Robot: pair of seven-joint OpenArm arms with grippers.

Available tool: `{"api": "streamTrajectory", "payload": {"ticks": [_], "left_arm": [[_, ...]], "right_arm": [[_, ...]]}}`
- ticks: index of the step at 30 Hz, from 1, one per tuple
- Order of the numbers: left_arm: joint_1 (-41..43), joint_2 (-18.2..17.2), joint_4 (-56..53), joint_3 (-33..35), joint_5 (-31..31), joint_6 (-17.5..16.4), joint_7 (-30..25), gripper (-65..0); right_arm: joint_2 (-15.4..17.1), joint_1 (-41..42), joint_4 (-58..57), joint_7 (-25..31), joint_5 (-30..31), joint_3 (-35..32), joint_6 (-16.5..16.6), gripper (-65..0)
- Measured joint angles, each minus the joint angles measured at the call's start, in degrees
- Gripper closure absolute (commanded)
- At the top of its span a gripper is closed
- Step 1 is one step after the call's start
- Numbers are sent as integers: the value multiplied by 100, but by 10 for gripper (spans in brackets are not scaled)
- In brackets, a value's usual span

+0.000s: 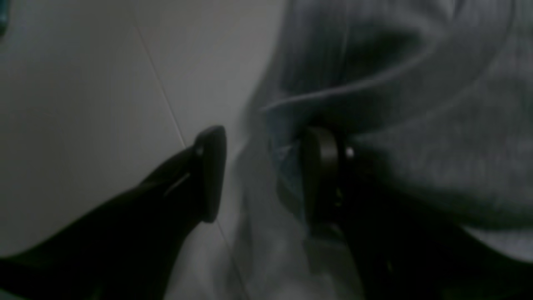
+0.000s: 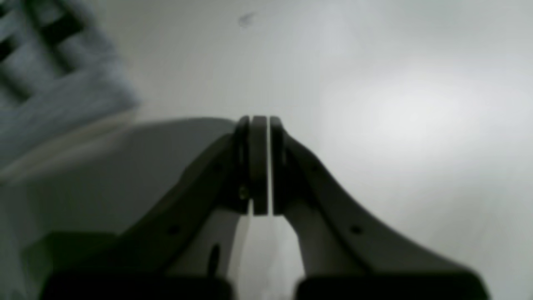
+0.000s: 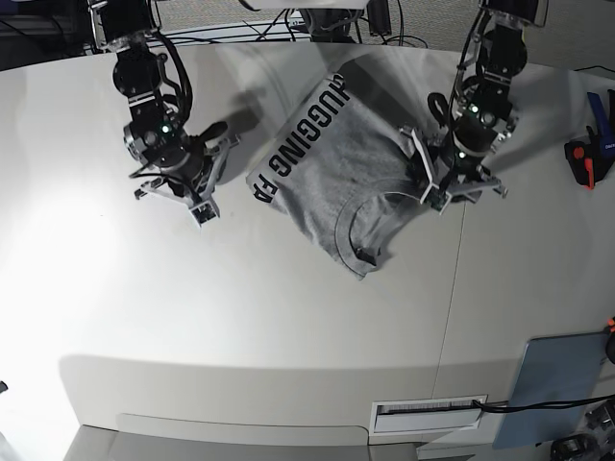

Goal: Fold the T-shirt properly
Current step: 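Grip the folded shirt with both grippers and rotate it square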

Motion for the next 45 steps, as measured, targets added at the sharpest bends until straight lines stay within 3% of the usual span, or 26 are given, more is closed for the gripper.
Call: {"api": "streamTrajectory", "payload": {"ticks": [5,8,16,23,27,32,37,42,45], "left_arm": [[59,-52,463,2,-306,-9,120,-244],[188,-42,647,-15,-382,4,201,-237],[1045,-42,901,-494,-686,-15,243,-63],[1453,11,881,-693,-697,114,238,-62],[1399,190,645,-686,-717,129,-105,-62],[890,409,70,-695,-699,129,-160,-62],[348,581,-533,-721,-944,-295,-258,-62],[96,612,-809,-721,-1268,-374,-284,-62],[70,623,-848,-723,-1410,-903,-389,-62]], "right_arm": [[-11,-85,424,133,9,7,4,-3],[-9,-70,424,374,9,20,-210,-3],[-162,170,398,590,-111,26,-444,0],[-706,505,-522,756,-127,24,-385,0],[-887,535,-813,776,-118,9,-52,0],[-848,538,-826,511,-125,-326,-17,0],[-848,450,-802,413,-149,-597,-55,0],[-772,-52,-326,407,-299,-619,-81,0],[-525,-448,144,295,-299,-643,-37,0]]}}
